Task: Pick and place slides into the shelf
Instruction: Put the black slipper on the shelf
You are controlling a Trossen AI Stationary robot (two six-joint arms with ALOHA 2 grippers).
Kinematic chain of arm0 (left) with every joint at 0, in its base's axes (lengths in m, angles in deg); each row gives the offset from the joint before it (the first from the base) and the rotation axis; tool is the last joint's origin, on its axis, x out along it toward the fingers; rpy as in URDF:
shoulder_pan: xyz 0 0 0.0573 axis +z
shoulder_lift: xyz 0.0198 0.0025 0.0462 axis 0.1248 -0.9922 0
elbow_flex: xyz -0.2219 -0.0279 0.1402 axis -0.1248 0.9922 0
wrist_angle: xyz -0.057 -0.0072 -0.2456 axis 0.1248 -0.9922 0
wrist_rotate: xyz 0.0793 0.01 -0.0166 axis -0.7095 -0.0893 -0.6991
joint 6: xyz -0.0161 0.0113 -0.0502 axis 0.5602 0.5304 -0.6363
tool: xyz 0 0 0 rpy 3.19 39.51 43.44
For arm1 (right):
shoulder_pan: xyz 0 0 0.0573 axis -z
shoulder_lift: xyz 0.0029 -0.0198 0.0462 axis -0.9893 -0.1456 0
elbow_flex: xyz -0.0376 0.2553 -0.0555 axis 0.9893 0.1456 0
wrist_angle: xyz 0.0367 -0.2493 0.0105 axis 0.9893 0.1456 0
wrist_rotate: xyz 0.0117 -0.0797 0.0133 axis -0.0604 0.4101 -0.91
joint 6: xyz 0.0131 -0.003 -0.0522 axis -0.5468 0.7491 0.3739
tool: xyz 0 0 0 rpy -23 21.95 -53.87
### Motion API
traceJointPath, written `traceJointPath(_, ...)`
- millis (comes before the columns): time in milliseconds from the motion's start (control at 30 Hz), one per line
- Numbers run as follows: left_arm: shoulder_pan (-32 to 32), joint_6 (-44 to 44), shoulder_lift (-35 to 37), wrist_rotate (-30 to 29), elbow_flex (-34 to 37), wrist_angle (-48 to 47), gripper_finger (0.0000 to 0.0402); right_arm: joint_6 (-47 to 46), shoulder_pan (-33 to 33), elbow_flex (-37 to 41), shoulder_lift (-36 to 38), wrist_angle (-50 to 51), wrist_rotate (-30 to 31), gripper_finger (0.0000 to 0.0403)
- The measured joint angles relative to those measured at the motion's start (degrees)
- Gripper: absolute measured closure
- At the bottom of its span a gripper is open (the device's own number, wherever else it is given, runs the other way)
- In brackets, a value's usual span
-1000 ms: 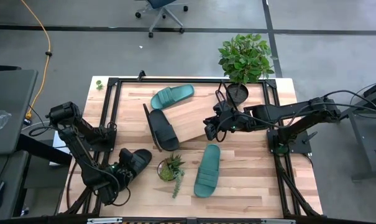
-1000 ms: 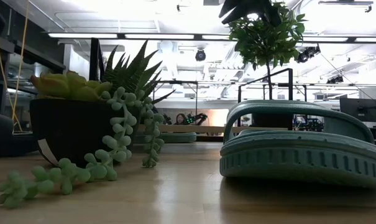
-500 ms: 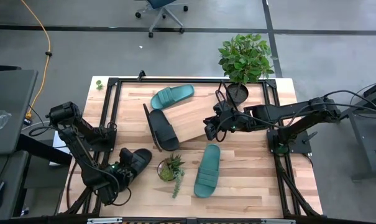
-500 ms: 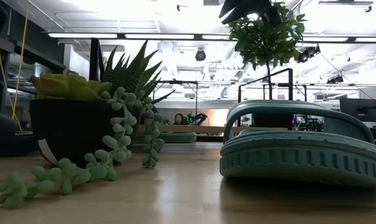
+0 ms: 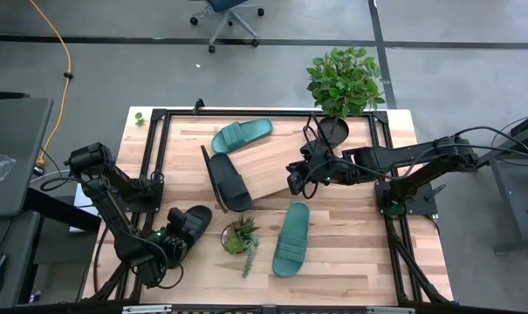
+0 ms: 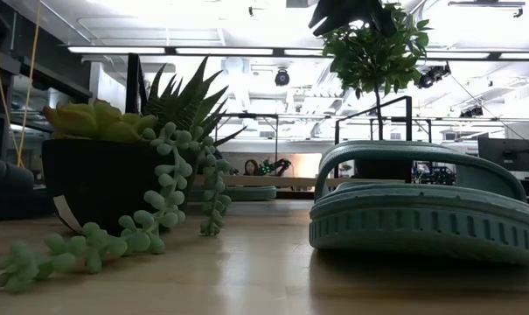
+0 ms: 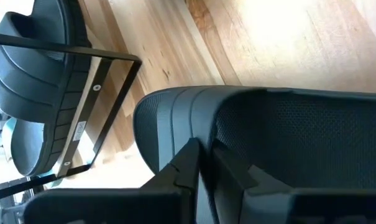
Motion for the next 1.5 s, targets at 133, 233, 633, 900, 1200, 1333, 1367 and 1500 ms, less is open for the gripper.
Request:
traceJointPath(133, 0.0, 0.04, 0.0, 0.26, 0.0, -0.17, 0.0383, 0.0, 0.0, 0.01, 0.0, 0.04, 0.0, 0.0346)
traceJointPath(233, 0.0, 0.07, 0.08, 1.16, -0.01, -0.17, 0.0396, 0.0, 0.0, 0.01, 0.0, 0.12, 0.0, 0.0346)
traceJointPath(633, 0.0, 0.15, 0.13, 3.19, -7.3, -10.57, 0.0397, 0.02, 0.0, 0.01, 0.0, 1.05, -0.02, 0.0346)
traceJointPath(900, 0.0, 0.22, 0.13, 1.71, -13.81, -18.47, 0.0399, 0.02, 0.0, 0.0, 0.0, 1.07, -0.02, 0.0346)
traceJointPath(1200, 0.0, -5.09, 0.13, 0.1, -23.89, -32.17, 0.04, 1.03, 1.01, 0.01, 0.0, 0.46, -1.25, 0.0346)
traceJointPath(1333, 1.29, -3.71, 0.42, -0.84, -28.34, -32.85, 0.04, 4.44, 2.46, 0.01, 0.0, -2.44, -9.05, 0.0346)
traceJointPath(1367, 1.71, -3.06, 0.46, -0.66, -29.55, -32.96, 0.0401, 4.98, 3.04, -0.01, 0.0, -3.37, -11.58, 0.0346)
traceJointPath(1500, 4.82, 3.39, 0.52, -0.76, -34.2, -33.01, 0.0401, 7.12, 5.0, -0.01, 0.0, -7.47, -20.21, 0.0346)
